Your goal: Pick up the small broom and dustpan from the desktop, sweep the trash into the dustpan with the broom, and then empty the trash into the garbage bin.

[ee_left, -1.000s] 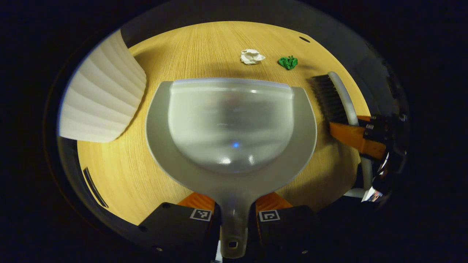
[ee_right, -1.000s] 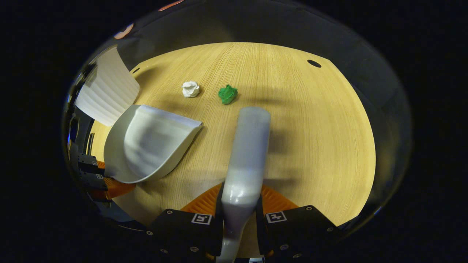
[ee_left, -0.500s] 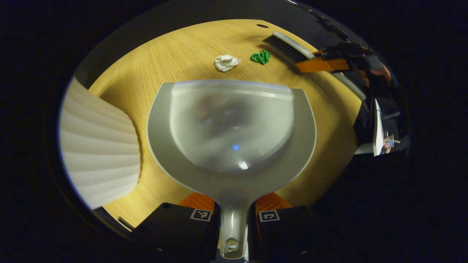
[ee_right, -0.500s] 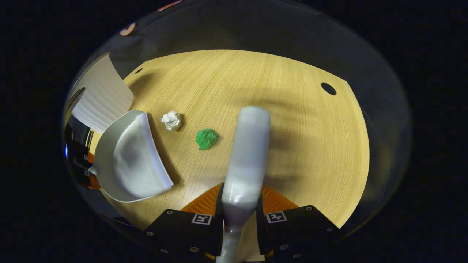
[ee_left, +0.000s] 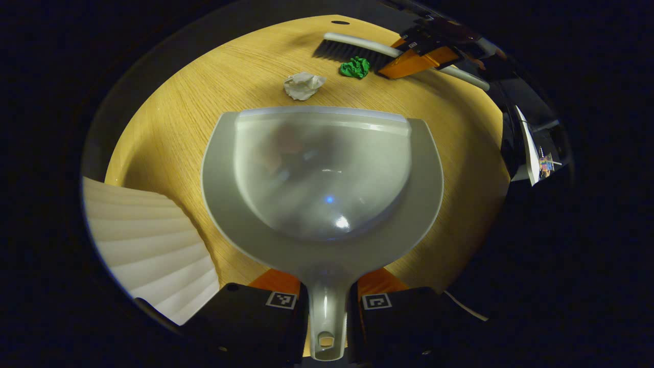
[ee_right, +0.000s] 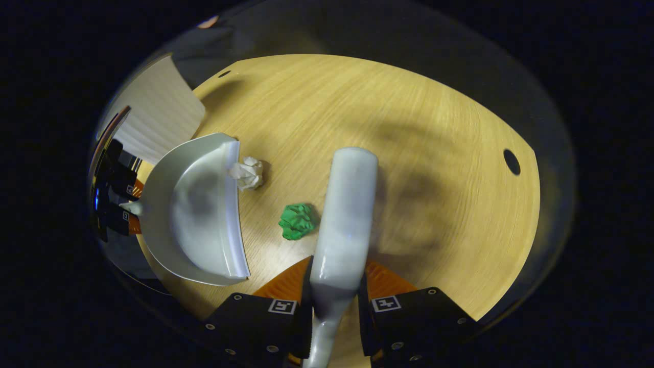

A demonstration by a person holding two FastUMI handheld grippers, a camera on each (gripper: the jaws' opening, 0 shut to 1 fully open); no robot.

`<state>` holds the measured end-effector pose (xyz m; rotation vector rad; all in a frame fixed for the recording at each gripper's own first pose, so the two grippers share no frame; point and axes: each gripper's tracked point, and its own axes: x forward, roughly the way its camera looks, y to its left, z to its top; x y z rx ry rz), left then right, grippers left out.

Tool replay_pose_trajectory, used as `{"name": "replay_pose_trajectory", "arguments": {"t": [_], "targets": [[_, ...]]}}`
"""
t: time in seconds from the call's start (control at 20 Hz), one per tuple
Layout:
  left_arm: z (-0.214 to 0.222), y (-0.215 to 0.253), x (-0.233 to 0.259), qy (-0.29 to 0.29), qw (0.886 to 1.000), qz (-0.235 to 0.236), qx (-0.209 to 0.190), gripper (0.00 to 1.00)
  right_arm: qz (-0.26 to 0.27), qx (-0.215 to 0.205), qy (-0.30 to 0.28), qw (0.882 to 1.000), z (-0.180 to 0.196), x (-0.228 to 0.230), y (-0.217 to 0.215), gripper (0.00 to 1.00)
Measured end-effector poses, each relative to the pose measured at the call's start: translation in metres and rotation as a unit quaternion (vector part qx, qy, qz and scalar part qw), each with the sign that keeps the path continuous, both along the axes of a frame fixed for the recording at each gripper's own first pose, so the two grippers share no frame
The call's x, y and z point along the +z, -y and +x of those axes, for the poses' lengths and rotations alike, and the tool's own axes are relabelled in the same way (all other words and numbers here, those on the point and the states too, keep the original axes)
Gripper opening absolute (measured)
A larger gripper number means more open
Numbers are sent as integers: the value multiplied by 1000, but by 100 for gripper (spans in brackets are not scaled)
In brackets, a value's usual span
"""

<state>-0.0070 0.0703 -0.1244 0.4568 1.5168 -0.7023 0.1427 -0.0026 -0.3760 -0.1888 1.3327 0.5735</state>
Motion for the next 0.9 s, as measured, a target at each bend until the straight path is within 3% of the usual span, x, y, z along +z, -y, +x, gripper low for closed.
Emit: {"name": "replay_pose_trajectory", "arguments": {"t": [0.25, 0.4, 0.5, 0.65, 0.9], "targets": [[-3, 6, -1, 5, 1000, -15, -18, 32, 78, 110, -41, 990, -37, 14, -58, 39], [-4, 10, 1, 4, 999, -34, -27, 32, 118, 136, -61, 982, -51, 28, -71, 39], [-9, 11, 0, 1, 999, -34, -16, 32, 112, 125, -57, 984, -44, 28, -69, 39], [-16, -3, 5, 9, 999, -22, 27, 32, 93, 69, -31, 993, -27, 29, -42, 39], [-22, 9, 5, 27, 989, -36, 138, 32, 76, -24, -6, 997, -25, 31, -7, 39]]}}
